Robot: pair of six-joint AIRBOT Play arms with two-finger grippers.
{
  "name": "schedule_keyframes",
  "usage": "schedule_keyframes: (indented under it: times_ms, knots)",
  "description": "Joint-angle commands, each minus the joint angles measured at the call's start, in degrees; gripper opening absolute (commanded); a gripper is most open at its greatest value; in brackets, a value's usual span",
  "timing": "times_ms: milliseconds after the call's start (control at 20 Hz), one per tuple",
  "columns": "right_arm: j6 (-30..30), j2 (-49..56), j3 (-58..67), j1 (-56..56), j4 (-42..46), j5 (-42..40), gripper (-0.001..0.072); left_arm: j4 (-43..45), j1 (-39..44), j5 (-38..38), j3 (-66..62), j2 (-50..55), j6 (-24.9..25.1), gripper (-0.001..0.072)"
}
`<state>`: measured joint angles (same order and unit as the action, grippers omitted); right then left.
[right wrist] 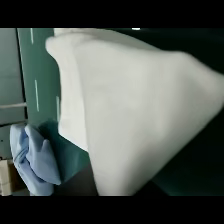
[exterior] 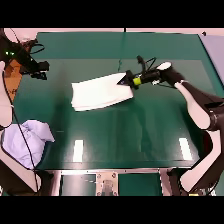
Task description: Fold the shirts.
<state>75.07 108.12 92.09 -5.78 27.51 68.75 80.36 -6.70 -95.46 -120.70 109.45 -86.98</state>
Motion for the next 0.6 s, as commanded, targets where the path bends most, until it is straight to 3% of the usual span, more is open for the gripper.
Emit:
schedule_keyframes:
  times_ms: [0,300,550]
  knots:
    - [5.68,-8.63,3.08,8.39,5.27,3.96,0.0015,-0.22,-0.02,-0.17,-0.07,0.0,0.02,0.0023]
    - [14.69,-26.27,3.06,37.31,9.64,11.34,0.0015,-1.31,-0.02,-0.15,-0.07,0.0,0.02,0.0023]
    - [15.63,-30.25,2.91,62.49,10.32,15.65,0.0015,-1.49,-0.02,-0.02,-0.07,0.0,0.02,0.0023]
